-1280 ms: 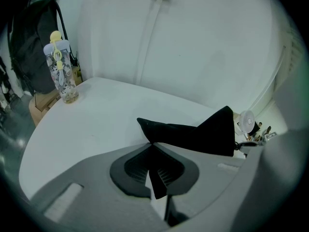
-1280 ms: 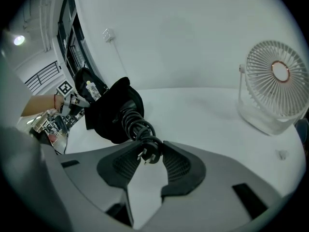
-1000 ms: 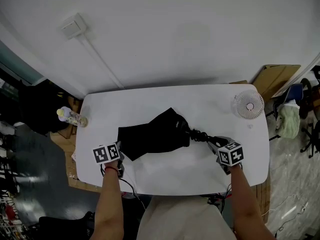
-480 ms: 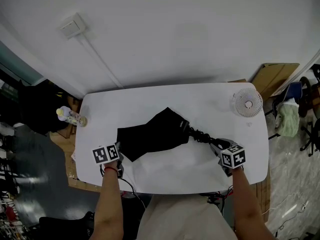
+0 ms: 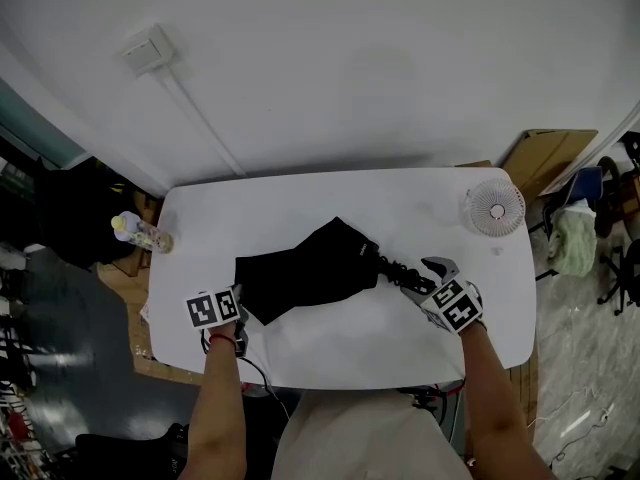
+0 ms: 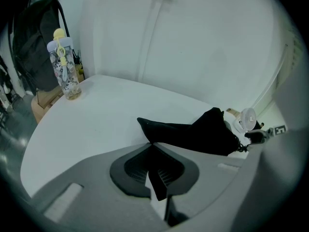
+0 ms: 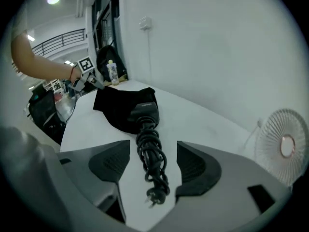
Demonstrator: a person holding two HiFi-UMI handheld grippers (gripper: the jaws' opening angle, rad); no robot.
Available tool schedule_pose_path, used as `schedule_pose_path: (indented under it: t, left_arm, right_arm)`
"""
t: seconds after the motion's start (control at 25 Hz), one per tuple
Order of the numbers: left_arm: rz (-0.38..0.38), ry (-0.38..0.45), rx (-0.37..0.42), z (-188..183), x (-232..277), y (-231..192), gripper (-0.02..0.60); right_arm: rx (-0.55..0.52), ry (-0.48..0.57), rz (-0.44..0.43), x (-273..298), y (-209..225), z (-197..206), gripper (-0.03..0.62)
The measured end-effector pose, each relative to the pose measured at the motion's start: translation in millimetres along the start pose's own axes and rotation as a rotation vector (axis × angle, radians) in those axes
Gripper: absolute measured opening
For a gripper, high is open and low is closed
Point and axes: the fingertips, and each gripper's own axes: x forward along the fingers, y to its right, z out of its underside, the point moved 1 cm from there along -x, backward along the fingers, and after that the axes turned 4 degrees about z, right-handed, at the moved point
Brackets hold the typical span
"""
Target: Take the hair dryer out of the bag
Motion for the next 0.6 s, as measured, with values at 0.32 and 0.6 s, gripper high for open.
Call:
schedule_pose_path:
  t: [0.32, 0.6]
  left_arm:
    - [0.011, -0.001, -0.012, 2, 0, 2, 0.017]
    - [0.015, -0.01, -0.014, 3, 4, 1, 0.017]
  right_arm:
    - [-0.26, -0.211, -0.079, 62, -27, -20, 0.299]
    - [-0.319, -0.345, -0.047, 80, -27, -11, 0.293]
